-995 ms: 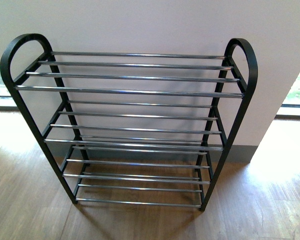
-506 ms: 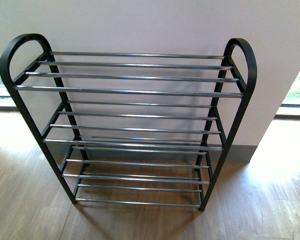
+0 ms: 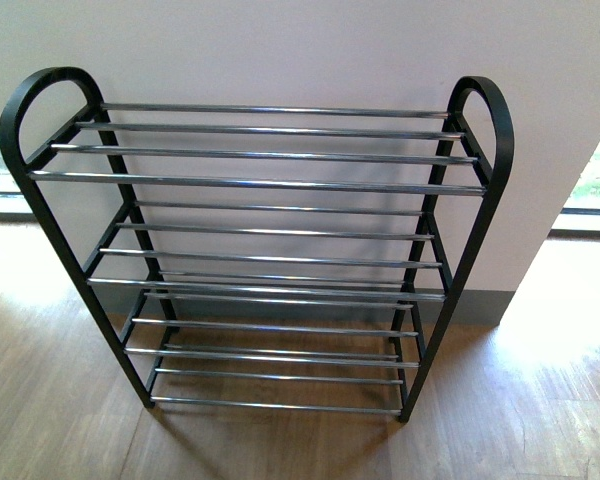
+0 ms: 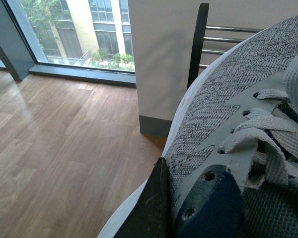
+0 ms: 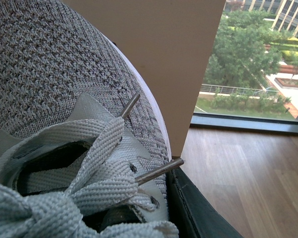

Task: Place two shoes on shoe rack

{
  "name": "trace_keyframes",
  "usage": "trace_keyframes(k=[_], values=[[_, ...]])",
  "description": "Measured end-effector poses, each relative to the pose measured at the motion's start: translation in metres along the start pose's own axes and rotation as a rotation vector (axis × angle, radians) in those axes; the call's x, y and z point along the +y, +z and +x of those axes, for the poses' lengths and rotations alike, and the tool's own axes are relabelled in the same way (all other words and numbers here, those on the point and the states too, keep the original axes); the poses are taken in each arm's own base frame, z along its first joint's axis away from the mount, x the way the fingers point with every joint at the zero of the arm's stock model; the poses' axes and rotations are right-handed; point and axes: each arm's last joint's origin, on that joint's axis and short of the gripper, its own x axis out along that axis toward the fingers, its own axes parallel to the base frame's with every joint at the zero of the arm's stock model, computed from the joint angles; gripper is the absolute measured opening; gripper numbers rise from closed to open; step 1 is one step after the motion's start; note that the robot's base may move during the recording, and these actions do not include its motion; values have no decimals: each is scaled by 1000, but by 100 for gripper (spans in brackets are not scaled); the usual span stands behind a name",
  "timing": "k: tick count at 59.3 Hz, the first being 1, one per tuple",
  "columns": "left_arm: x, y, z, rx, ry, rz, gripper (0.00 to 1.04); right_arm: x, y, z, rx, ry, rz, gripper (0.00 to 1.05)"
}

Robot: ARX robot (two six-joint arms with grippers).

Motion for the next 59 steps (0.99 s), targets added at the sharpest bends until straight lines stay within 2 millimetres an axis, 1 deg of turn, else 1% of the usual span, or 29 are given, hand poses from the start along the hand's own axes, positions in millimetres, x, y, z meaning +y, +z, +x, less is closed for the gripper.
trace_keyframes(k=[29, 34, 40, 45, 51, 56, 59], values=[[1, 0, 0, 1, 22, 3, 2, 0, 0, 0, 0, 3, 2, 4], [1, 0, 0, 1, 22, 3, 2, -1, 0, 0, -10, 142, 19, 4], [1, 0, 0, 1, 22, 3, 2, -8, 2, 2, 4, 205, 59, 4], [1, 0, 0, 1, 22, 3, 2, -20, 9, 5, 11, 178, 78, 4], [1, 0, 0, 1, 22, 3, 2, -38, 27, 18, -8, 56, 47, 4], [1, 0, 0, 1, 22, 3, 2, -50, 43, 38, -3, -12, 1, 4], [0, 0, 0, 1, 21, 3, 2, -55, 49, 51, 9, -33, -12, 4]])
